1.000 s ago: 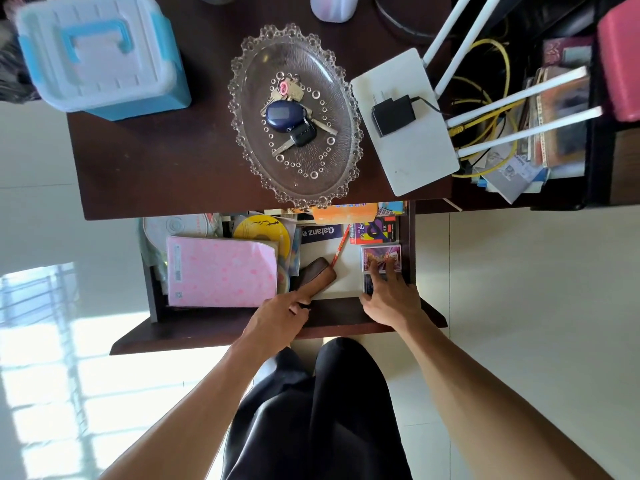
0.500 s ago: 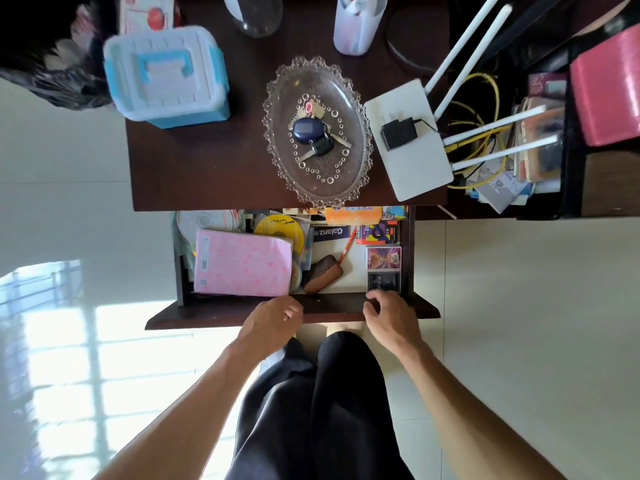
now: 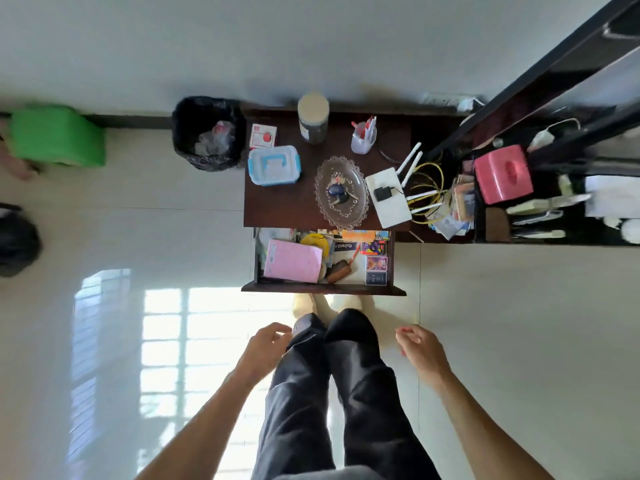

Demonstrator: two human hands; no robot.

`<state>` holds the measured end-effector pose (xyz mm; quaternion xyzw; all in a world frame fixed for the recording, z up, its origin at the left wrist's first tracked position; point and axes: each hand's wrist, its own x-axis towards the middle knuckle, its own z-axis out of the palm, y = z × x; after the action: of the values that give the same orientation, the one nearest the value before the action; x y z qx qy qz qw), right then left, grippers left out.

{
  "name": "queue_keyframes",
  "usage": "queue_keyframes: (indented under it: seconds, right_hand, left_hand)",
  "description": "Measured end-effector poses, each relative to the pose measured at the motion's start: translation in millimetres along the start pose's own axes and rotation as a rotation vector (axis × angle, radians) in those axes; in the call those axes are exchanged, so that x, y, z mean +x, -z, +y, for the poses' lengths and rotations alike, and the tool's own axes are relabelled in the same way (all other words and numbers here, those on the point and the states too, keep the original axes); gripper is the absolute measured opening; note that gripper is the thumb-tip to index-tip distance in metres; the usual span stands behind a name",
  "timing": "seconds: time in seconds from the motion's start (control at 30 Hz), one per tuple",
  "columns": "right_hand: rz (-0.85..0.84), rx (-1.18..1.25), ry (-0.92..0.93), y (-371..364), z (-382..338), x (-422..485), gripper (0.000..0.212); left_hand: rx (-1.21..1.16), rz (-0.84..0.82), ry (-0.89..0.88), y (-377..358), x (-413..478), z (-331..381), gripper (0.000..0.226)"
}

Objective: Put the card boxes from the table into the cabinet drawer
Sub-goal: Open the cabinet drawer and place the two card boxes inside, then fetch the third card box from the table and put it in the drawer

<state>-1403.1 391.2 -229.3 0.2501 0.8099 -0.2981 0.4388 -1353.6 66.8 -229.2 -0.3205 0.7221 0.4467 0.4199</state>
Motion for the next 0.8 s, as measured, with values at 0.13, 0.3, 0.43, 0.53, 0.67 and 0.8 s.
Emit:
queue_keyframes:
  seconds: [0.13, 0.3, 0.43, 0.53, 0.67, 0.8]
  right_hand:
    - [0.008, -0.033, 0.029, 43, 5, -76, 0.021]
    - [0.011, -0.141, 0.111, 85, 20, -134, 0.017]
    - [0.01, -0.191, 0.153, 114, 34, -149, 0.016]
    - [0.002, -0.259, 0.154, 142, 34, -137, 0.015]
    - [-0.039, -0.465, 0.191, 172, 23, -108, 0.017]
    - [-0.099, -0.757, 0.324, 178, -3, -85, 0.013]
  left_hand:
    - [-0.028, 0.067, 0.0, 16, -80, -13, 0.012]
    - [-0.053, 0.104, 0.069, 11, -155, -40, 0.013]
    - [-0.174, 0.233, 0.089, -8, -201, -58, 0.009]
    - [-0.299, 0.334, 0.092, -36, -225, -65, 0.009]
    - [-0.55, 0.463, 0.171, -89, -254, -74, 0.015]
    - [-0.8, 0.574, 0.228, -165, -287, -82, 0.016]
